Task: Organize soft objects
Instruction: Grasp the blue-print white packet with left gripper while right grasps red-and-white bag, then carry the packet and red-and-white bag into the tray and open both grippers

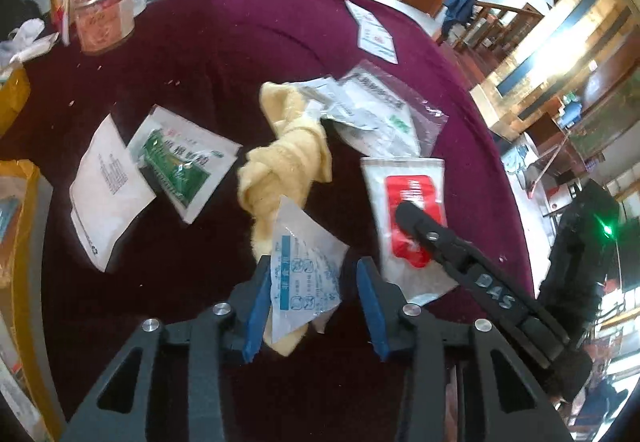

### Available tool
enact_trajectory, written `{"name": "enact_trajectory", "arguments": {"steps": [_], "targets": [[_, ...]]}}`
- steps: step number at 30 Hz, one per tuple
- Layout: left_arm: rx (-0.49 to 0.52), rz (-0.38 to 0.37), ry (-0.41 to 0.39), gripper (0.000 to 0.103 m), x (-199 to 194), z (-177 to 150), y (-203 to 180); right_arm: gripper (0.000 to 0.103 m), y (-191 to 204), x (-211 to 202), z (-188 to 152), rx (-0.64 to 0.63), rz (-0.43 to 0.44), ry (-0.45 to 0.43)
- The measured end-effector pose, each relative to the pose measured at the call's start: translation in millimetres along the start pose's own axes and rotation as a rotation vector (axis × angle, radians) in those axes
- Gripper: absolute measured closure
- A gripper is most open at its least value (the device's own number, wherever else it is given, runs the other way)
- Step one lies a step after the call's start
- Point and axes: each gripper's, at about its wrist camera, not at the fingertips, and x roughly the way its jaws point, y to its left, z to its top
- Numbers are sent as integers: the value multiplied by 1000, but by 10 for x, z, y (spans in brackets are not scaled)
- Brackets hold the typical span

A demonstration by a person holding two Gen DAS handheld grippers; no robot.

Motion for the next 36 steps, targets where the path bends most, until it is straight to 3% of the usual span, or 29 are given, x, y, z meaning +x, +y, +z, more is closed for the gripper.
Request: {"name": "enact_trajectory", "arguments": {"steps": [9,12,16,21,22,24,25,29,36], "targets": [[47,75,-5,60,134,114,-142,70,-109,-25,0,64,17,1],[31,37,-11,60,119,127,-112,70,-138,-13,-1,80,23,7],[14,-77,-29,60,8,97,-93,70,-126,-13,-4,78,21,6],[51,-21,-50,60,135,144,-203,70,-127,-13,-2,84,27,7],[57,-7,-55,61,158,151,-210,70,-123,-13,-3,86,29,7],[59,39,-57,82,201,166,-185,70,-137,-15,-4,90,32,7],[54,48,-55,84,207,164,-151,70,-136,-13,-3,93,35,7],[1,1,-42,89,166,142,7,70,-141,-9,-4,92,35,7],[-97,-165,-25,90,-137,13,215,70,-120,-49,-10,75,52,-16]]}}
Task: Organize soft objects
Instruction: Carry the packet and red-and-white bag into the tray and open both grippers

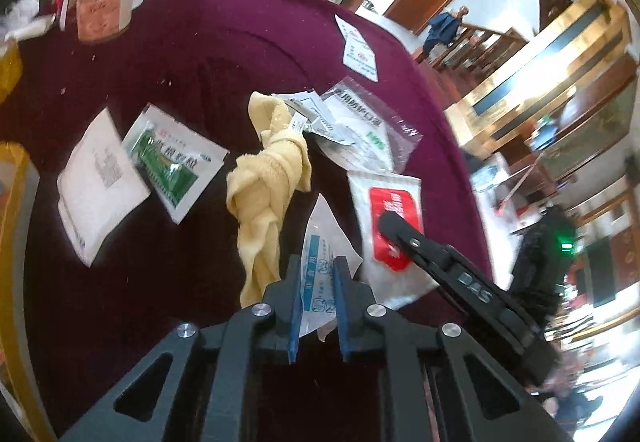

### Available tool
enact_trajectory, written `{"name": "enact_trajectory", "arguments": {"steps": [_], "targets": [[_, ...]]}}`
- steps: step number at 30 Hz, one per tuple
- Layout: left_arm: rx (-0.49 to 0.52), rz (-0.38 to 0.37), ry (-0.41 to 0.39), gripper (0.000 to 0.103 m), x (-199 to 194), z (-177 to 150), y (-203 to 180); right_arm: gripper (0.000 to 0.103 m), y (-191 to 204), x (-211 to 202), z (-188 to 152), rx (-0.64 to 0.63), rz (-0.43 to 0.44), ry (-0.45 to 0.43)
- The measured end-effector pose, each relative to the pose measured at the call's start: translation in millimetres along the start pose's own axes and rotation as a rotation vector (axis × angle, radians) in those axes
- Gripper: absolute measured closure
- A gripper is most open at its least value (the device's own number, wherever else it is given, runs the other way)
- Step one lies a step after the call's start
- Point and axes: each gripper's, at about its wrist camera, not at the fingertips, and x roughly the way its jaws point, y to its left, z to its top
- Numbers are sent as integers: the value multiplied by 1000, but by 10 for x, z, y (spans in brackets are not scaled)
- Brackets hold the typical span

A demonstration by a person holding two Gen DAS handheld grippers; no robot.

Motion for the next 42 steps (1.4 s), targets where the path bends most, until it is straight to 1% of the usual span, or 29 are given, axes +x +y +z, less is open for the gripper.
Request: {"name": "enact_trajectory", "arguments": {"steps": [3,5,9,10,12,14,16,18,22,25,27,30,32,34,36,38,39,42], "targets": [[-51,-70,10,90,-239,-82,135,70,53,-17,-12,-24,16,-14],[-72,-96,-3,90,-429,-168,222,71,123,-53,-26,-57,26,-37],[-139,-153,-36,90,-922,-441,537,71,300,-152,-85,-143,57,-82],[-148,-156,-45,90,-1014,-493,598,71,349,-183,-111,-165,73,-94],[-173,-156,-83,90,-1307,-654,796,73,436,-227,-182,-185,107,-86],[-199,-156,-109,90,-1527,-765,968,74,582,-326,-342,-192,148,-71],[-228,-150,-138,90,-1749,-875,1152,75,804,-448,-556,-204,254,-43],[-252,-122,-170,90,-1979,-976,1347,76,1054,-535,-739,-247,287,-32],[-308,-77,-210,90,-2222,-1083,1712,77,1688,-563,-1137,-360,369,48],[-357,-66,-221,90,-2261,-1131,1960,77,2078,-476,-1351,-430,409,102],[-385,-62,-208,90,-2251,-1161,2125,77,2267,-381,-1446,-466,398,127],[-401,-67,-190,90,-2236,-1190,2268,77,2516,-175,-1568,-497,395,174],[-398,-73,-173,90,-2248,-1212,2340,77,2621,-10,-1607,-506,359,190],[-391,-69,-155,90,-2261,-1240,2379,77,2660,164,-1608,-479,326,217],[-368,-74,-143,90,-2286,-1274,2408,77,2667,283,-1576,-455,294,226],[-347,-75,-132,90,-2300,-1309,2397,77,2695,400,-1554,-439,285,238],[-334,-65,-123,90,-2291,-1311,2396,77,2704,431,-1558,-436,276,237],[-339,-56,-107,90,-2243,-1302,2443,77,2781,543,-1556,-426,231,230]]}}
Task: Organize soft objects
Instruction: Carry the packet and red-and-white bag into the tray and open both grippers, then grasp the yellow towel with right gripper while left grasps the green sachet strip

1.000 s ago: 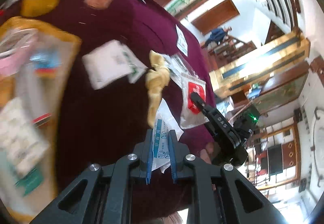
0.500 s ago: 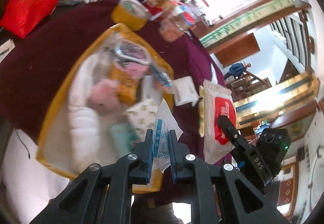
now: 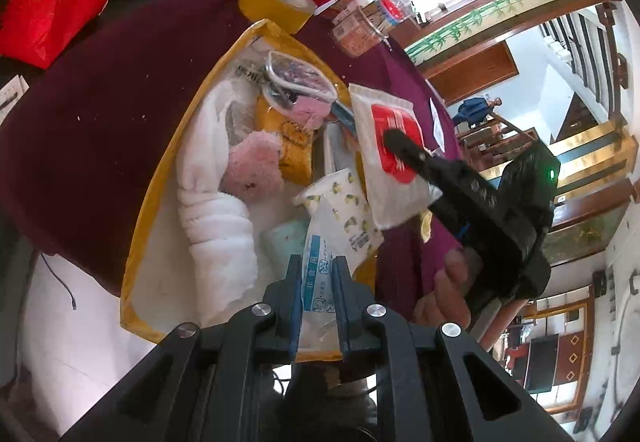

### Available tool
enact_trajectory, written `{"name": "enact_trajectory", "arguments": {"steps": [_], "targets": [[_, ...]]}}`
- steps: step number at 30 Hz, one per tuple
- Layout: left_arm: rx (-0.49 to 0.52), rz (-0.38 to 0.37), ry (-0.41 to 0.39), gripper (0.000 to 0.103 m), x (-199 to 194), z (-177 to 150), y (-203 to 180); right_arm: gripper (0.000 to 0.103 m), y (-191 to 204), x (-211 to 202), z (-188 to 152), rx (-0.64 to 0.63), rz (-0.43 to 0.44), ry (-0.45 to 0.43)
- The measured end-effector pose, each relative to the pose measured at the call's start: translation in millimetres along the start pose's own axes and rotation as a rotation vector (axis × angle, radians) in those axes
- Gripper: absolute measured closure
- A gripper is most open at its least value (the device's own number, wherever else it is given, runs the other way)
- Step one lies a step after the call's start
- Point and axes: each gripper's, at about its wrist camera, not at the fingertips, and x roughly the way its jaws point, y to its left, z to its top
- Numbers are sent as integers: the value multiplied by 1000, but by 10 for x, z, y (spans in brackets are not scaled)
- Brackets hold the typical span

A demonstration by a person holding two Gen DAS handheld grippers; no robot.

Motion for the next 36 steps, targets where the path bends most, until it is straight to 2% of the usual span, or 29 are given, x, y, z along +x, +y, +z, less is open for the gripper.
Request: {"name": "enact_trajectory", "arguments": {"steps": [4,7,9,10,12,14,16,19,21,22,23,26,29,31,36], "targets": [[-4,29,2,89,67,15,80,75,35,167,46,5,-28,11],[9,65,-29,86,63,13,88,71,27,251,56,17,-33,21],[38,122,-63,83,67,-6,64,65,25,263,63,25,-38,13],[44,128,-70,79,71,-27,52,61,35,259,66,15,-38,13],[70,150,-95,65,79,-57,-21,51,47,222,57,8,-41,0],[104,210,-139,33,76,-83,-137,39,71,126,47,-3,-29,-23],[144,280,-194,22,62,-129,-253,36,97,12,44,-26,-3,-53],[196,370,-233,21,84,-182,-406,36,106,-118,39,-54,4,-74],[219,387,-249,21,72,-225,-508,36,70,-229,21,-62,19,-83],[231,383,-260,18,62,-245,-555,34,22,-323,-7,-64,31,-94],[247,378,-270,9,66,-263,-591,31,-18,-395,-28,-63,42,-102],[262,419,-281,6,107,-289,-712,27,-228,-645,-86,-51,66,-126],[327,363,-294,6,108,-334,-981,27,-547,-887,-139,-15,24,-144],[331,349,-295,6,153,-343,-1094,27,-814,-1037,-155,19,-1,-161],[355,290,-215,6,497,-211,-1429,27,-1532,-1263,-56,160,-129,-175]]}}
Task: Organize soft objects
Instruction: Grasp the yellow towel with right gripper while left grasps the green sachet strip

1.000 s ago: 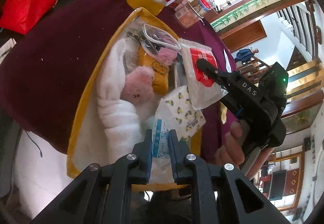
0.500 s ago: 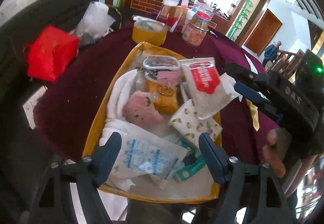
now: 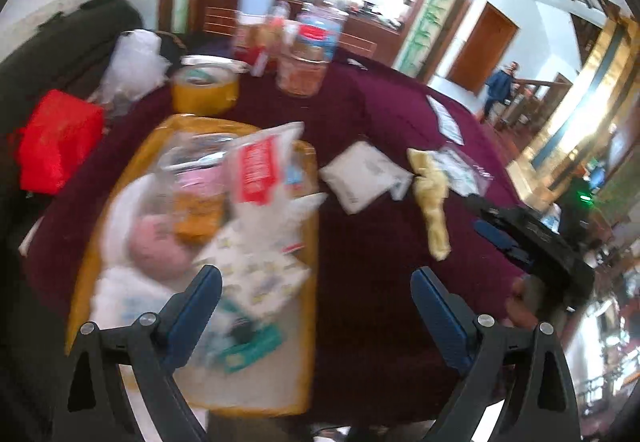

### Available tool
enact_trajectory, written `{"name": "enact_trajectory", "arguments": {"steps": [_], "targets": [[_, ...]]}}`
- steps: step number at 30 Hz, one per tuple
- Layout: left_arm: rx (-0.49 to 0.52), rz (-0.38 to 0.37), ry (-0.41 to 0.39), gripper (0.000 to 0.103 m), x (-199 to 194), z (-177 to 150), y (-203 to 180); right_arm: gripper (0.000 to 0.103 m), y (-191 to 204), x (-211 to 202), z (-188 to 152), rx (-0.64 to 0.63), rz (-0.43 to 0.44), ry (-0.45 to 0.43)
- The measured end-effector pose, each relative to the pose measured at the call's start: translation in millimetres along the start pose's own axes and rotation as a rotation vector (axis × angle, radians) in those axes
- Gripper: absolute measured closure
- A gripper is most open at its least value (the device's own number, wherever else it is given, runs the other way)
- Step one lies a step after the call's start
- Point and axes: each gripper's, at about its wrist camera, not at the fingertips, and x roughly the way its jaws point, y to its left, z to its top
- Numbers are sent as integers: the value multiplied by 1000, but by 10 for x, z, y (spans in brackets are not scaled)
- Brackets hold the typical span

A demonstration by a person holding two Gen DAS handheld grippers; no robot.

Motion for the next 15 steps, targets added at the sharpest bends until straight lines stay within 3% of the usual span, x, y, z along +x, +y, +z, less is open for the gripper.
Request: {"name": "enact_trajectory", "arguments": {"steps": [4,10,12,15], "targets": [[101,-13,18,6,205,201,-351,27,-357,188,302,92,-75,33],[100,-32,129,6,800,693,-526,27,-500,693,606,142,-101,90],[92,4,155,6,1016,870,-542,29,-530,812,623,138,-92,87],[70,25,187,6,1297,1095,-547,53,-615,936,546,128,-108,69]]}}
